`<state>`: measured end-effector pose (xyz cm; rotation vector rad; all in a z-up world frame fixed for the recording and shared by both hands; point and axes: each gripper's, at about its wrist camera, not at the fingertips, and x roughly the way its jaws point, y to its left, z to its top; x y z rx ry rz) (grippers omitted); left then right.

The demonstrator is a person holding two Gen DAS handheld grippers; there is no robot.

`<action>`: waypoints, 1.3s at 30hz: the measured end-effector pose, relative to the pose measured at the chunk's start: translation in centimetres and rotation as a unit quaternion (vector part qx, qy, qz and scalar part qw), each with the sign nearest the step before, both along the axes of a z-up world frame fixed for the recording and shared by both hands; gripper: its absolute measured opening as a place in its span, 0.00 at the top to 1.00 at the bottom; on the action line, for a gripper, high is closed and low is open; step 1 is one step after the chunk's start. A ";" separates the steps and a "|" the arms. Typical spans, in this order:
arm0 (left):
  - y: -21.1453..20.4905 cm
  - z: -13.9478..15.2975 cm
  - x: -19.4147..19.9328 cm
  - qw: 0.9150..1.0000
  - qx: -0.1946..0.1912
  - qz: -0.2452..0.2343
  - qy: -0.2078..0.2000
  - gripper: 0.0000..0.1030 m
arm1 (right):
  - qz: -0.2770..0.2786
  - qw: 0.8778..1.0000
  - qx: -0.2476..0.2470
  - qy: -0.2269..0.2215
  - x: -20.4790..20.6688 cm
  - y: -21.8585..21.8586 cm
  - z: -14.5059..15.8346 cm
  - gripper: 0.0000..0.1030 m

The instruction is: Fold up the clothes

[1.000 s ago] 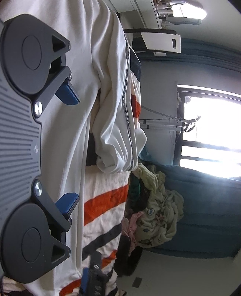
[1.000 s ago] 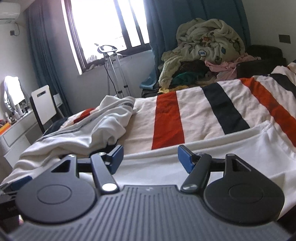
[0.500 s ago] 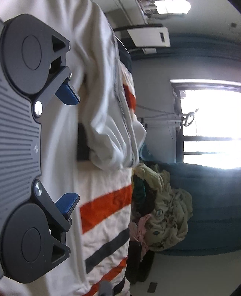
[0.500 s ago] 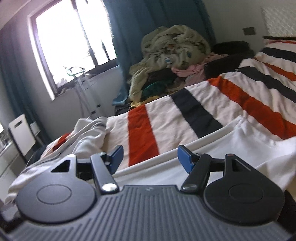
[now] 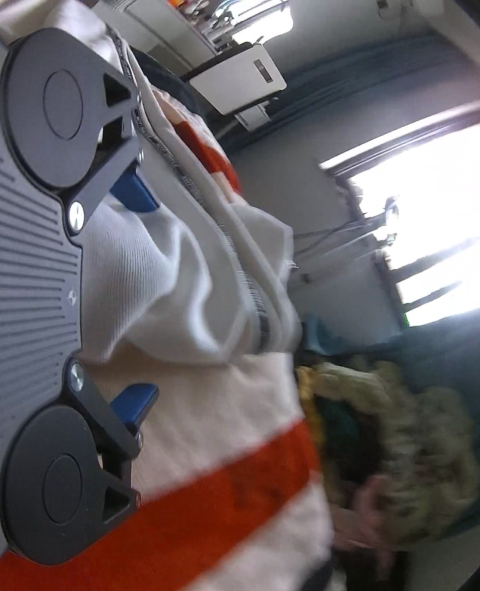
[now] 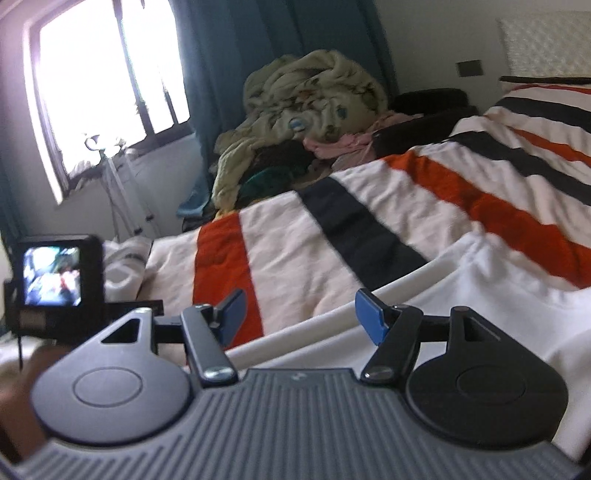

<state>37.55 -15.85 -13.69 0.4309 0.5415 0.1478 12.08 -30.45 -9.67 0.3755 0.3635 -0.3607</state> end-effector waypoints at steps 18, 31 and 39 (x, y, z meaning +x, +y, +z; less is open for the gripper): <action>24.9 9.7 -0.6 0.916 -0.352 0.177 -0.081 0.84 | 0.039 0.999 -0.001 0.022 1.8 2.3 -1.1 0.34; 27.7 12.2 -8.5 0.929 -0.345 0.125 -0.038 0.10 | 0.111 0.994 0.006 -0.015 0.8 3.7 -0.3 0.34; 19.7 14.4 -20.6 0.953 -0.297 0.009 -0.056 0.03 | 0.176 0.981 0.005 -0.079 -2.0 5.5 2.3 0.34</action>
